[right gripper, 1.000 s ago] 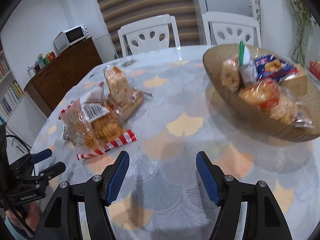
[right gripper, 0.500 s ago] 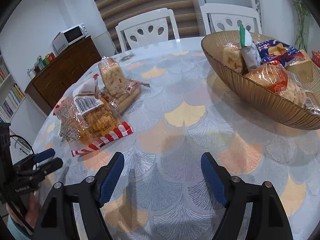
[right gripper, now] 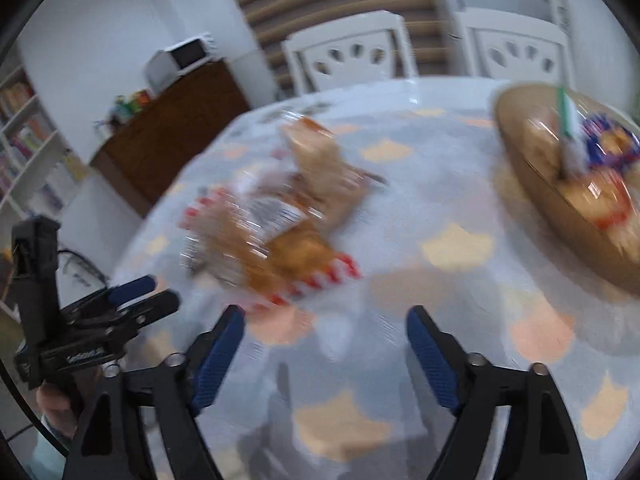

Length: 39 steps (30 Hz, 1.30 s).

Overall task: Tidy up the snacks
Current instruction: 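Grasp the purple-white printed bag with the left gripper while the right grasps the striped bread bag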

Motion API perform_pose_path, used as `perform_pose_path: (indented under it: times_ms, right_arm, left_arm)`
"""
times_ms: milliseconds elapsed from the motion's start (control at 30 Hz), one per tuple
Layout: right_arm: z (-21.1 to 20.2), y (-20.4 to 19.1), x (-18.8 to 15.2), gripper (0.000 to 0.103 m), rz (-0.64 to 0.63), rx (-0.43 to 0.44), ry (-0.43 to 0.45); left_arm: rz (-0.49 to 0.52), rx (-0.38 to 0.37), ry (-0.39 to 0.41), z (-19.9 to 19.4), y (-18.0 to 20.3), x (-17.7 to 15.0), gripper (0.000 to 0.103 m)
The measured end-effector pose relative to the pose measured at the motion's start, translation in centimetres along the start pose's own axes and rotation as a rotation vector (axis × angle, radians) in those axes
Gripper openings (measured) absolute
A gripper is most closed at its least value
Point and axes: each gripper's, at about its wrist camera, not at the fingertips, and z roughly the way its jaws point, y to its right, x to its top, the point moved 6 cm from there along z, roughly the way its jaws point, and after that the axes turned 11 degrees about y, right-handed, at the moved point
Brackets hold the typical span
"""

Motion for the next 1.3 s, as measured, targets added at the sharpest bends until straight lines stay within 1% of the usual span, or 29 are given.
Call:
perform_pose_path:
  times_ms: [33, 100, 200, 233, 333, 400, 533, 600, 700, 733, 767, 800, 867, 933, 967, 1033, 1067, 1133, 1167, 1233, 1267, 1300]
  right_arm:
    - [0.1, -0.8, 0.7, 0.090, -0.017, 0.013, 0.013]
    - [0.7, -2.2, 1.6, 0.090, -0.057, 0.019, 0.022]
    - [2.4, -3.8, 2.2, 0.090, -0.107, 0.023, 0.011]
    - [3.1, -4.1, 2.4, 0.090, -0.113, 0.021, 0.006]
    - [5.2, -4.3, 2.4, 0.090, -0.102, 0.011, -0.016]
    - [6.4, -4.3, 2.4, 0.090, -0.094, 0.019, -0.037]
    - [7.9, -4.5, 2.5, 0.091, -0.121, 0.010, -0.058]
    - [8.3, -4.7, 2.5, 0.091, -0.151, -0.006, -0.048]
    - [8.6, -4.5, 2.4, 0.093, -0.158, -0.012, -0.050]
    - [8.5, -4.4, 2.3, 0.093, -0.156, -0.012, -0.046]
    - [8.5, -4.3, 2.2, 0.093, -0.155, -0.014, -0.047]
    - [8.3, -4.2, 2.1, 0.092, -0.156, -0.014, -0.046]
    - [7.8, -4.1, 2.1, 0.076, -0.164, -0.020, -0.028]
    - [6.7, -4.3, 2.0, 0.063, -0.166, 0.009, -0.018]
    - [6.2, -4.4, 2.0, 0.059, -0.166, 0.008, -0.017]
    - [5.5, -4.3, 1.8, 0.057, -0.170, -0.010, -0.007]
    - [5.3, -4.1, 1.6, 0.057, -0.165, -0.015, -0.005]
    - [4.7, -3.5, 1.2, 0.056, -0.142, -0.024, 0.004]
    - [4.2, -3.2, 1.1, 0.056, -0.136, -0.034, 0.011]
    - [3.1, -2.2, 0.7, 0.055, -0.129, -0.088, 0.014]
    - [2.8, -1.8, 0.6, 0.055, -0.123, -0.109, 0.008]
    - [2.2, -1.0, 0.2, 0.055, -0.107, -0.149, -0.013]
  left_arm:
    - [-0.012, -0.004, 0.011, -0.2, -0.3, 0.7, 0.081]
    - [-0.050, 0.003, 0.025, -0.3, -1.6, 2.4, 0.081]
    - [-0.106, 0.043, 0.001, 1.1, -3.8, 3.4, 0.081]
    - [-0.130, 0.042, -0.007, 1.7, -4.3, 3.4, 0.081]
    - [-0.232, 0.009, -0.049, 3.9, -5.7, 2.7, 0.081]
    - [-0.267, -0.002, -0.071, 5.0, -6.1, 1.9, 0.081]
    - [-0.236, -0.022, -0.071, 5.9, -5.1, 1.5, 0.081]
    - [-0.221, -0.041, -0.073, 6.3, -4.3, 1.5, 0.081]
    - [-0.212, -0.062, -0.075, 6.7, -3.6, 1.6, 0.081]
    - [-0.212, -0.073, -0.074, 6.7, -3.5, 1.7, 0.081]
    - [-0.220, -0.108, -0.085, 6.7, -3.2, 1.7, 0.081]
    - [-0.228, -0.134, -0.093, 6.7, -2.9, 1.6, 0.079]
    - [-0.223, -0.154, -0.100, 6.4, -2.5, 1.3, 0.079]
    - [-0.203, -0.193, -0.115, 6.0, -1.6, 0.9, 0.079]
    - [-0.195, -0.242, -0.135, 5.6, -0.7, 0.5, 0.079]
    - [-0.146, -0.308, -0.164, 4.7, 1.0, -0.3, 0.079]
    - [-0.121, -0.317, -0.167, 4.3, 1.5, -0.4, 0.079]
    - [-0.049, -0.281, -0.141, 3.2, 2.1, -0.6, 0.079]
    - [-0.030, -0.240, -0.125, 2.8, 1.9, -0.3, 0.079]
    - [-0.049, -0.194, -0.103, 2.6, 1.0, 0.6, 0.079]
    - [-0.059, -0.171, -0.081, 2.5, 0.5, 1.4, 0.079]
    - [-0.056, -0.136, -0.044, 2.4, -0.2, 2.5, 0.081]
